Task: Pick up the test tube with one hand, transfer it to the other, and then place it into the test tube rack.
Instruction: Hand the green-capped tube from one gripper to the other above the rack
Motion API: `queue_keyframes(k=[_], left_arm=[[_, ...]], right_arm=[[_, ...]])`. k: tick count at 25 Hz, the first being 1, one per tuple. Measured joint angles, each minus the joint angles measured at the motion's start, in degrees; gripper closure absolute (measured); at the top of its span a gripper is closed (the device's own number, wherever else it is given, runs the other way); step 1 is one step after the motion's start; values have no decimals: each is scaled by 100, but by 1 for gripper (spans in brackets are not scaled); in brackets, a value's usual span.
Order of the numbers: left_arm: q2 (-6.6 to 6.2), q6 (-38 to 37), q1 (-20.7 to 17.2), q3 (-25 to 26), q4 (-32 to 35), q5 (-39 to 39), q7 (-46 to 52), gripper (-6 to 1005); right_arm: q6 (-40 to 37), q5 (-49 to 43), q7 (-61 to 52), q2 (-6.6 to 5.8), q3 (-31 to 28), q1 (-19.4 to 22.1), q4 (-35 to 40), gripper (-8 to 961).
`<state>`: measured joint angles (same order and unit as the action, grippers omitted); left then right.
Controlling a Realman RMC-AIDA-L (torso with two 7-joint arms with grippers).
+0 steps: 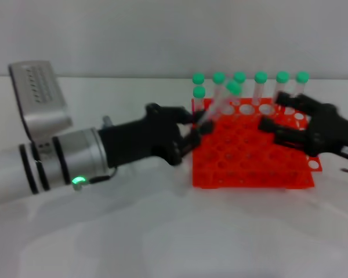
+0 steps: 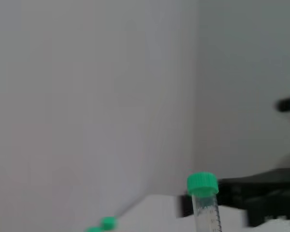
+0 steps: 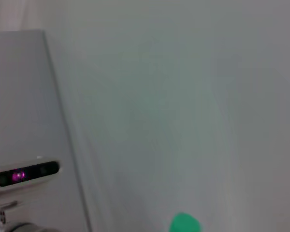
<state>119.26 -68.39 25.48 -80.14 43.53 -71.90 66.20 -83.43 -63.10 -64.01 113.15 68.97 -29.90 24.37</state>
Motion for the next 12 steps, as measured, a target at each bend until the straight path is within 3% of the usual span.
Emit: queue_keyframes(k=[4, 12], left_arm=[[6, -10, 1, -406, 26, 79, -89, 805], [15, -19, -83, -623, 129, 80, -126, 805]], right_arm=[[188, -281, -185, 169, 16, -274, 43, 99], [197, -284, -310, 175, 65, -265, 62, 99]])
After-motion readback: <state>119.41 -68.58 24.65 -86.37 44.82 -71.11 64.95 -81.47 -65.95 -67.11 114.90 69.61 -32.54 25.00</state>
